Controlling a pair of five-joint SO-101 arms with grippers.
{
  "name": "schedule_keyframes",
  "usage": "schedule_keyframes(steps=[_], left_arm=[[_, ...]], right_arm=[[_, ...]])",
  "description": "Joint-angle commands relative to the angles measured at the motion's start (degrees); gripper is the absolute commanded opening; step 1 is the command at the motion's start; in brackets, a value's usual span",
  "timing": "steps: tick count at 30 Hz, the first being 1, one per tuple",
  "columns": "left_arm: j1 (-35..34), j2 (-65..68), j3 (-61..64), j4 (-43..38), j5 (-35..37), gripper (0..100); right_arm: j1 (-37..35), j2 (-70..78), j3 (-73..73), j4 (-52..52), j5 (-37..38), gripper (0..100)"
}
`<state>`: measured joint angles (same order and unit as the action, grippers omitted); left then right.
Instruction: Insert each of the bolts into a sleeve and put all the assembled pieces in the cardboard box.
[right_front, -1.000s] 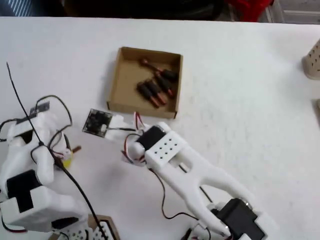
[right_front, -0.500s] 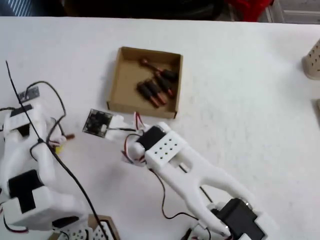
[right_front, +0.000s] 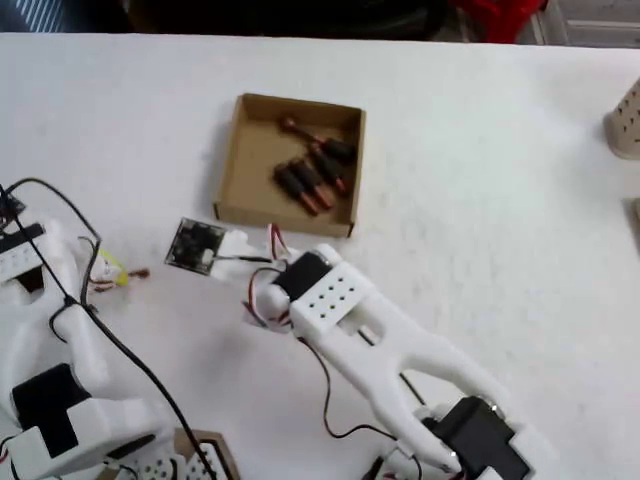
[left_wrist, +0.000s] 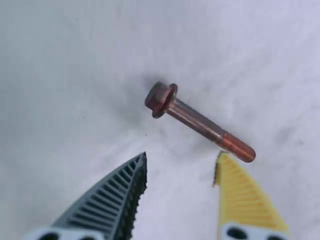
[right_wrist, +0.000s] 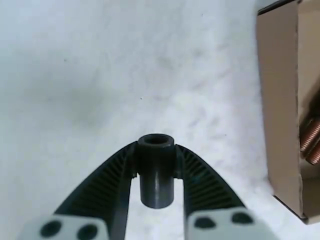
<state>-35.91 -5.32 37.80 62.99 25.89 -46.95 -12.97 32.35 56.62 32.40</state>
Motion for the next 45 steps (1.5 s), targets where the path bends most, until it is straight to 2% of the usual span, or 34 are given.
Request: schedule_keyframes(steps=[1,4,12,16,22,25,29,40,45], left_arm=[[-0.66,-2.77,-0.44,-2.37,2.73,27],[-0.92,-2.59,-0.35,-5.89,6.07,26],[-1.01,2.95,-0.26,-9.05,5.89,25],[-1.27,8.13,-3.60,-8.26,4.75,25],[-1.19,8.48,-4.31,-7.65,4.31,25],[-1.19,8.48,-4.31,-9.14,3.69,17],[-0.92,7.96,-4.22,-10.55,-1.85,3],[3.21,7.60,-4.22,-14.51,-2.20,2],[5.93,7.60,-4.31,-15.21,-2.37,2]], right_arm=[[0.40,-2.33,-0.18,-0.48,0.53,1.8],[0.31,-2.24,-0.09,-0.48,2.73,1.8],[0.31,-2.24,-0.09,-0.48,2.81,1.8],[0.31,-2.51,-0.09,-0.48,2.81,1.8],[0.40,-2.59,0.00,-0.48,2.81,1.8],[0.40,-2.59,0.00,-0.48,2.81,1.8],[0.48,-2.68,0.00,-0.48,2.81,1.8],[0.66,-2.68,0.00,-0.48,2.55,1.8],[1.19,-2.77,-0.18,-1.71,-2.90,1.8]])
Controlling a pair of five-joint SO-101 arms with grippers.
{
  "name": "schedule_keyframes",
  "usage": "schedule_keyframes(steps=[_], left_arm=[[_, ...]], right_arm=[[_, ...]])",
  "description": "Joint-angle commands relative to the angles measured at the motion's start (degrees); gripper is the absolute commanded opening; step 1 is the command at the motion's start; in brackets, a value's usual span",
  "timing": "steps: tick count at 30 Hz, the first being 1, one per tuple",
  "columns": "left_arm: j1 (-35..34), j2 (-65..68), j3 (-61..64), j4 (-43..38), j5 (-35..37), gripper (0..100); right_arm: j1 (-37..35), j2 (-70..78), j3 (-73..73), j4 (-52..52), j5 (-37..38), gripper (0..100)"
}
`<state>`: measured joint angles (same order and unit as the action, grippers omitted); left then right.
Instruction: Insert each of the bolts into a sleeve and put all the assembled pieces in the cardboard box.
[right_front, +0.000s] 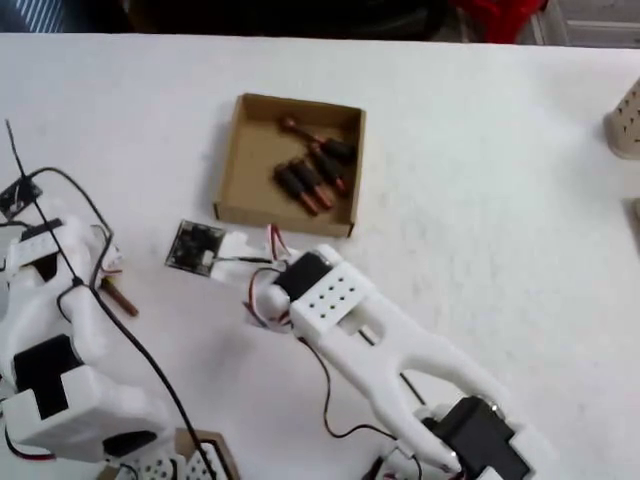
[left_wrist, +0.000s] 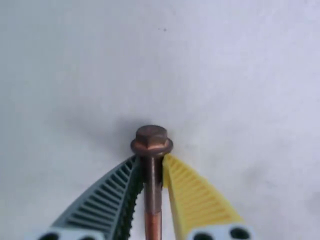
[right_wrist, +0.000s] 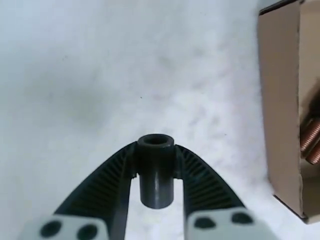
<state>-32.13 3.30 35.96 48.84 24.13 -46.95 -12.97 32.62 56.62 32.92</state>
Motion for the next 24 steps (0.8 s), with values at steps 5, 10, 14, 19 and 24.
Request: schedule_keyframes(steps=[5,10,14,19,24], left_arm=[[3.12,-1.01,-2.46,-1.05,-2.46,2],[3.12,-1.01,-2.11,-2.20,-3.69,2],[3.12,-1.01,-2.11,-2.20,-3.78,2],[3.12,-1.01,-2.11,-2.20,-3.78,2],[3.12,-1.01,-2.11,-2.20,-3.78,3]], right_arm=[[0.04,-2.77,-0.53,-3.38,-7.82,1.8],[-3.38,-2.77,-0.70,-3.38,-14.07,1.8],[-5.93,-2.68,-0.35,-4.00,-17.93,1.8],[-7.69,-2.68,4.04,-11.38,-23.12,1.7],[-7.43,-2.77,10.81,-24.92,-27.60,1.7]])
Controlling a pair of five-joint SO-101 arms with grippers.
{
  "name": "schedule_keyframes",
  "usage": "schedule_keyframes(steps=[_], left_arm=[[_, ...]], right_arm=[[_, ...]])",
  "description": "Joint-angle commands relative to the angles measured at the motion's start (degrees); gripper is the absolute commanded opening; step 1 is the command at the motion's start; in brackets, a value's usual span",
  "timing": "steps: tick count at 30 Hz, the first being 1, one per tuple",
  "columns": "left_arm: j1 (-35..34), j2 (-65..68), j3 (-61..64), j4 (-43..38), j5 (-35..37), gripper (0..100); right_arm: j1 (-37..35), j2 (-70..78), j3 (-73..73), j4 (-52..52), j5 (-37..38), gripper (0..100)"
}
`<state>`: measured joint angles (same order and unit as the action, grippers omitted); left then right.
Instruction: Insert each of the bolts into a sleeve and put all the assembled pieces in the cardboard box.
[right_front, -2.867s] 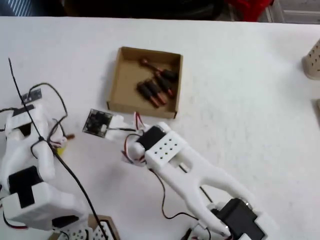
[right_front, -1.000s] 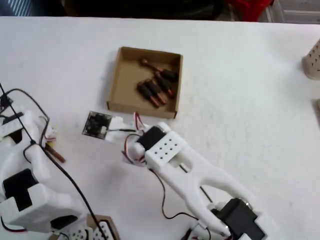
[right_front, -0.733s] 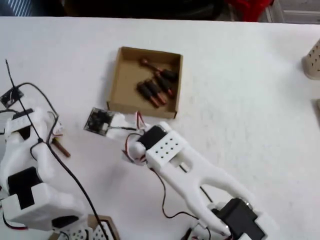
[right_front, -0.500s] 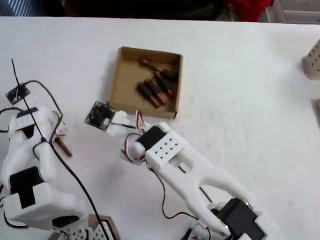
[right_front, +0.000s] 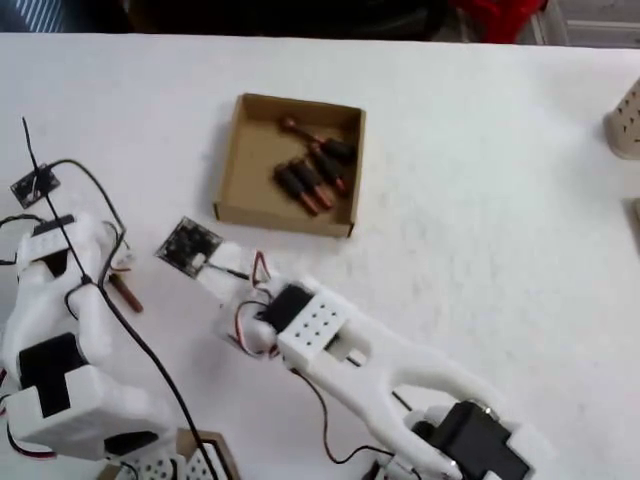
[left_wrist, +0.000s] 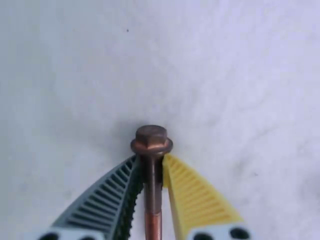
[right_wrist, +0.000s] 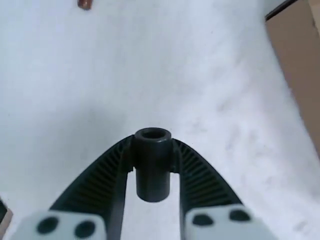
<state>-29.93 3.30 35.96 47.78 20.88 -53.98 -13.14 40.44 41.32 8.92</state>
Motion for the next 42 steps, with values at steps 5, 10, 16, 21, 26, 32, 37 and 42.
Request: schedule_keyframes(steps=[5,10,16,21,26,32,37,42], left_arm=[[0.92,-1.01,-2.02,-1.14,-0.62,3],[0.92,-1.01,-2.02,-1.14,-0.62,2],[0.75,-1.01,-2.02,-1.14,-0.62,2],[0.75,-1.01,-2.02,-1.14,-0.62,2],[0.75,-1.01,-2.02,-1.14,-0.62,2],[1.19,-1.01,-2.02,-1.14,-0.62,2],[2.95,-4.70,-1.85,-0.88,-0.62,2],[7.34,-15.96,4.13,-4.92,-2.29,2]], right_arm=[[-0.40,-2.59,8.18,-22.37,-8.44,1.7],[-0.31,-2.59,15.47,-38.90,-8.53,1.7],[-0.31,-2.59,27.60,-66.59,-8.53,1.7],[-0.31,-2.59,30.15,-74.68,-8.62,1.7],[3.03,-2.59,30.86,-83.82,-8.62,1.7],[8.84,-2.59,30.68,-91.38,-15.74,1.6],[8.57,-2.33,30.59,-91.30,-19.52,1.6],[8.75,-1.89,29.80,-91.21,-19.69,1.6]])
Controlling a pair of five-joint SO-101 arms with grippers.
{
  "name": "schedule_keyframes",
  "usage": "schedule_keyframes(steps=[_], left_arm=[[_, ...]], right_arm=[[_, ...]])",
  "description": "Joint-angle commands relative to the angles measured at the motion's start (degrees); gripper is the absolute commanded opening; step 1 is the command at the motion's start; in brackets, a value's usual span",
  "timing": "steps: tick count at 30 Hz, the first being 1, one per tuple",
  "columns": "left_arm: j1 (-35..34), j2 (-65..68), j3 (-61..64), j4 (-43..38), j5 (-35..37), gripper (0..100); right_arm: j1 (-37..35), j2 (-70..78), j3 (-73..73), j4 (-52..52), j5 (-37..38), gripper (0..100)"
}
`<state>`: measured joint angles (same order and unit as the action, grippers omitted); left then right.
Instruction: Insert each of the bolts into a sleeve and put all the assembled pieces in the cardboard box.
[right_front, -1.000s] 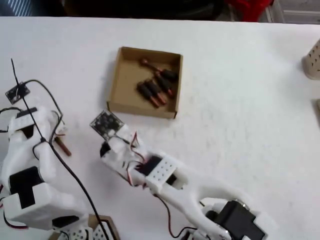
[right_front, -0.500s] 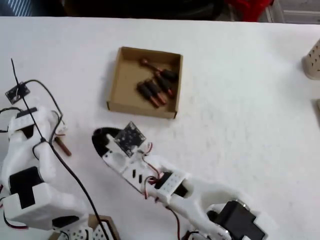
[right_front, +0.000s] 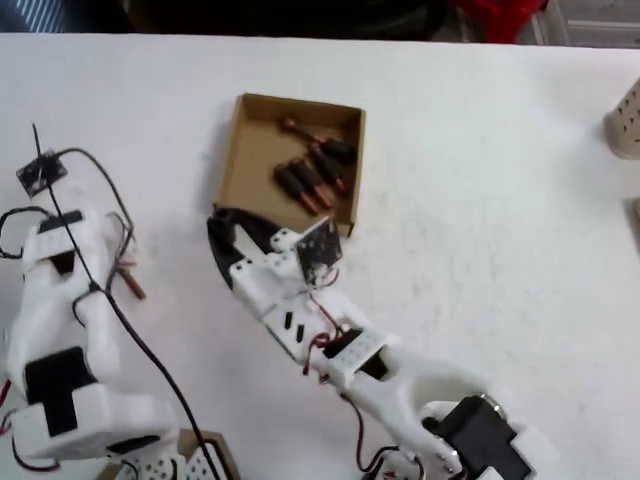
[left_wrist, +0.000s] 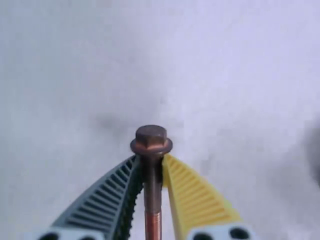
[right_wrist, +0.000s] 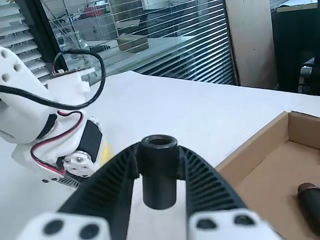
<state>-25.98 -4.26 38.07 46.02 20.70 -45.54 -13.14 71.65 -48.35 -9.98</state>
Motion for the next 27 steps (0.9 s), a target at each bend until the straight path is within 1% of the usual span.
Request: schedule_keyframes(steps=[1,4,7,11,18,23,27], left_arm=[[4.79,-11.47,3.87,-4.48,-3.60,2],[8.40,-20.62,9.49,-8.53,-6.24,2],[10.24,-28.09,13.10,-10.99,-7.91,3],[12.35,-35.82,15.12,-11.60,-12.31,3],[17.45,-47.60,14.86,-11.60,-18.20,3],[22.29,-56.22,15.91,-10.64,-18.37,3],[26.51,-59.38,16.70,-11.25,-18.37,3]], right_arm=[[0.31,-1.89,-1.41,-1.54,-0.79,1.6],[0.66,-1.89,-1.41,-1.54,-0.88,1.6],[0.92,-1.89,-1.41,-1.54,-0.79,1.6],[0.75,-1.89,-1.05,-1.54,-0.70,1.6],[0.57,-1.89,-0.88,-0.48,-0.62,1.6],[0.57,-1.89,-0.88,-0.31,-0.62,1.6],[0.48,-1.89,-0.79,-0.31,-0.62,1.6]])
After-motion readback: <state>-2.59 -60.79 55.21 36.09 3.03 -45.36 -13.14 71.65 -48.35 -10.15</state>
